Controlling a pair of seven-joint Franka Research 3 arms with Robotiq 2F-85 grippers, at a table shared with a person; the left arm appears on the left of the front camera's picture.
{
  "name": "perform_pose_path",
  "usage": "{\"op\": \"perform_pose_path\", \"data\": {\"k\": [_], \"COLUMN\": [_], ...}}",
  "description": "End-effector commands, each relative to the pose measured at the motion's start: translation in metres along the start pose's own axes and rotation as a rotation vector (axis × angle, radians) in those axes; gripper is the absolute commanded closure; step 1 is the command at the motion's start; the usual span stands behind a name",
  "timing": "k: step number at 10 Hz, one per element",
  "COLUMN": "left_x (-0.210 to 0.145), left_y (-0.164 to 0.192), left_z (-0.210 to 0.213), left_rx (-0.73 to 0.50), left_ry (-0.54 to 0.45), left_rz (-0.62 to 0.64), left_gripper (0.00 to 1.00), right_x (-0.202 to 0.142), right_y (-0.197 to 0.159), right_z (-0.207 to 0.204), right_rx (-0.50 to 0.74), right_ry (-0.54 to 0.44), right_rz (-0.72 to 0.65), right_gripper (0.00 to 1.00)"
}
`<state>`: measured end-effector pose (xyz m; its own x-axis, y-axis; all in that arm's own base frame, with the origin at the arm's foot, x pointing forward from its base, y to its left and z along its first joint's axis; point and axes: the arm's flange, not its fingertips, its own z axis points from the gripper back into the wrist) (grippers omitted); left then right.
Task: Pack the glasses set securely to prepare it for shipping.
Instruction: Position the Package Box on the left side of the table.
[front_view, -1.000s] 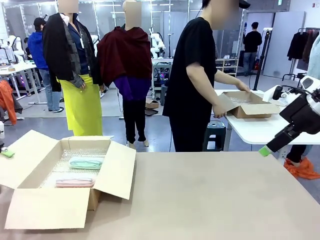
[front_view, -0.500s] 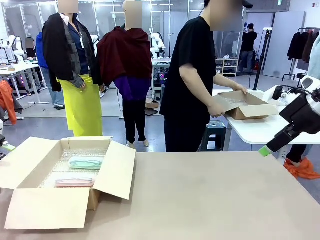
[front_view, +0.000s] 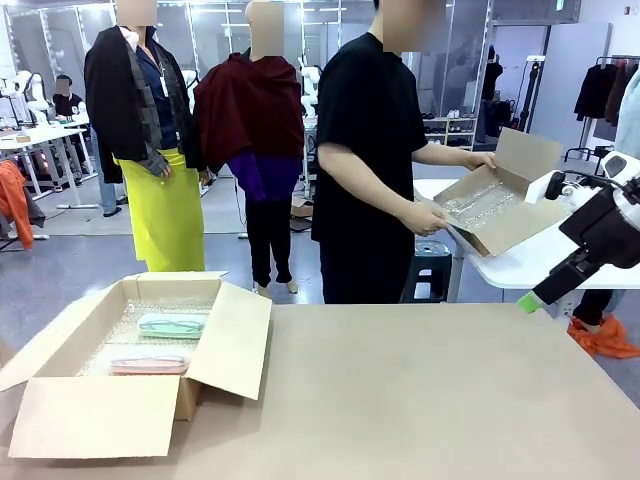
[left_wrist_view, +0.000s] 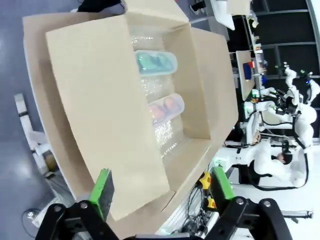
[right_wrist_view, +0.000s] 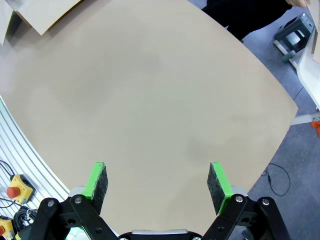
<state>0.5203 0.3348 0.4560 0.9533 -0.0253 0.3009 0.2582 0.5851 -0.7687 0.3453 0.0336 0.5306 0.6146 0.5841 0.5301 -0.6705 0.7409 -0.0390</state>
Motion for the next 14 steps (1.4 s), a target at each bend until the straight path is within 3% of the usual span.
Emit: {"op": "perform_pose_path", "data": {"k": [1, 2, 10, 12, 14], "left_x": [-0.030, 0.000, 0.000, 0.016, 0.009], "left_y": [-0.031, 0.000, 0.003, -0.107, -0.195], "left_z": [-0.016, 0.000, -0.005, -0.005, -0.040], "left_rx": [0.055, 0.000, 0.007, 0.167, 0.386], "left_ry": [-0.020, 0.000, 0.002, 0.026, 0.138], "left_rz": [-0.078, 0.000, -0.013, -0.316, -0.641], "left_gripper": [0.00, 0.00, 0.00, 0.00, 0.00], "right_x": [0.000, 0.000, 0.000, 0.000, 0.000], "right_y": [0.002, 0.002, 0.002, 0.002, 0.002], "right_z": [0.000, 0.000, 0.000, 0.000, 0.000], "right_rx": [-0.010, -0.010, -0.010, -0.010, -0.010], "right_ry": [0.007, 0.007, 0.007, 0.007, 0.007], "right_rz": [-0.004, -0.004, -0.004, -0.004, -0.004], "right_gripper": [0.00, 0.00, 0.00, 0.00, 0.00]}}
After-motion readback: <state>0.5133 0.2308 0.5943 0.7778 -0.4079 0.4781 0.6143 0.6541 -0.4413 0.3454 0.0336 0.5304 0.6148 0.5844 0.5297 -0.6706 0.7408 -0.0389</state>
